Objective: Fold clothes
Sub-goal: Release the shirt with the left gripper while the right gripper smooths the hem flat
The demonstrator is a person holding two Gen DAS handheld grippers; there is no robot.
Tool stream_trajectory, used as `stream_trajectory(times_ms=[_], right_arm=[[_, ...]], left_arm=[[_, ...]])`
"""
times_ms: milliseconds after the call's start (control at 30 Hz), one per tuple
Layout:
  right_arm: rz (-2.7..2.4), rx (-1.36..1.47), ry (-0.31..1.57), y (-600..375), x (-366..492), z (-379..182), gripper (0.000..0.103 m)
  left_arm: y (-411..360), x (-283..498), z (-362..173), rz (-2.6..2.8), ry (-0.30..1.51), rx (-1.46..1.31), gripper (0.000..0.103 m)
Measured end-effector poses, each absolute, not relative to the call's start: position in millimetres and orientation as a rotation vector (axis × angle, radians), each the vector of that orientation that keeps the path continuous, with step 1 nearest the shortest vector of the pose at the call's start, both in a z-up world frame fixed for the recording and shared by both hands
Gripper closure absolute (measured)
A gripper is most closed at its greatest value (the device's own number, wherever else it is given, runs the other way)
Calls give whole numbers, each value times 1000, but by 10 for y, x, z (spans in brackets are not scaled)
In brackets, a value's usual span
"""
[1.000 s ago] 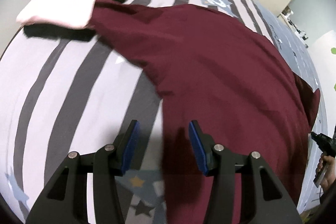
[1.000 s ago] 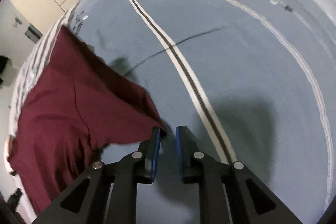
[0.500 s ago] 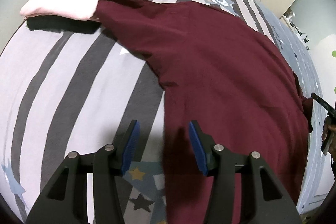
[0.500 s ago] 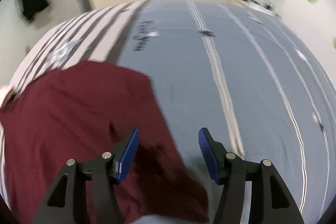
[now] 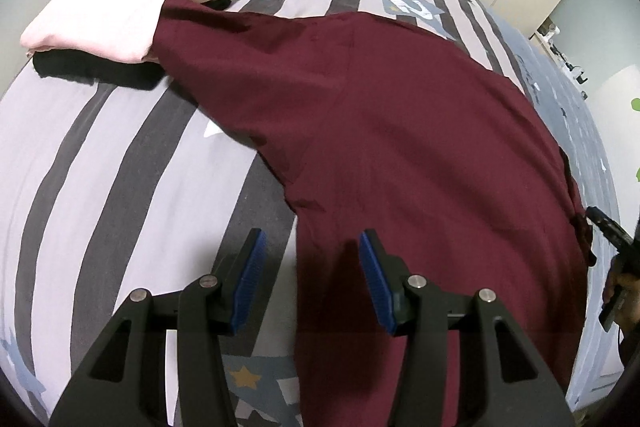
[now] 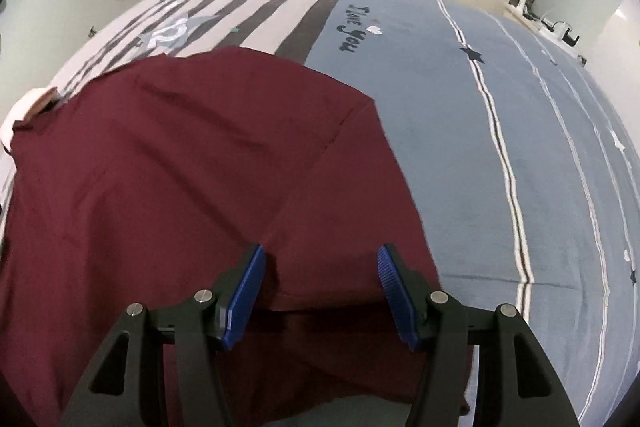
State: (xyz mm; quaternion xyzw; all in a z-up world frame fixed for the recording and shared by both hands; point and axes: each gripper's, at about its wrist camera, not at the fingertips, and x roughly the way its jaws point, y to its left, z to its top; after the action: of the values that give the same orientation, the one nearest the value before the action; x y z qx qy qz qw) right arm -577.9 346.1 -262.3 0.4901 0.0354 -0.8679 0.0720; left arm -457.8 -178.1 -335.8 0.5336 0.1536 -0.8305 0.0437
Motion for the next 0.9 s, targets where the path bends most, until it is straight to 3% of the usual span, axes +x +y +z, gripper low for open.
stream_trajectory(times_ms=[200,400,467,500,533,800,900], right_arm=[[-2594,1415,40,3390,-5583,-2480,48],[-2646,1438,342,3169,-5477,-2701,48],[-2654,1470,287,3252,-5500,-2763,61],[-2655,1486,249,3301,-5510,-2790,85],[-2671,1495,204,3369,-5527,-2780,98],[-2938,1462,-50,4322,-5935,-2233,99],[-2978,1686,-218,5061,-6336,-2260,98]], left_arm=[[-1758,-4601,-3387,-2527,505,1636,57],[-1699,-4615,-3401,-2542,465,1657,57],[-1705,-4618,-3393,-2543,459,1656,57],[-1711,-4618,-3388,-2540,460,1659,57],[-1715,-4613,-3383,-2540,459,1660,57],[-1723,-4715,-3295,-2553,444,1635,57],[-1724,-4751,-3263,-2554,441,1626,57]])
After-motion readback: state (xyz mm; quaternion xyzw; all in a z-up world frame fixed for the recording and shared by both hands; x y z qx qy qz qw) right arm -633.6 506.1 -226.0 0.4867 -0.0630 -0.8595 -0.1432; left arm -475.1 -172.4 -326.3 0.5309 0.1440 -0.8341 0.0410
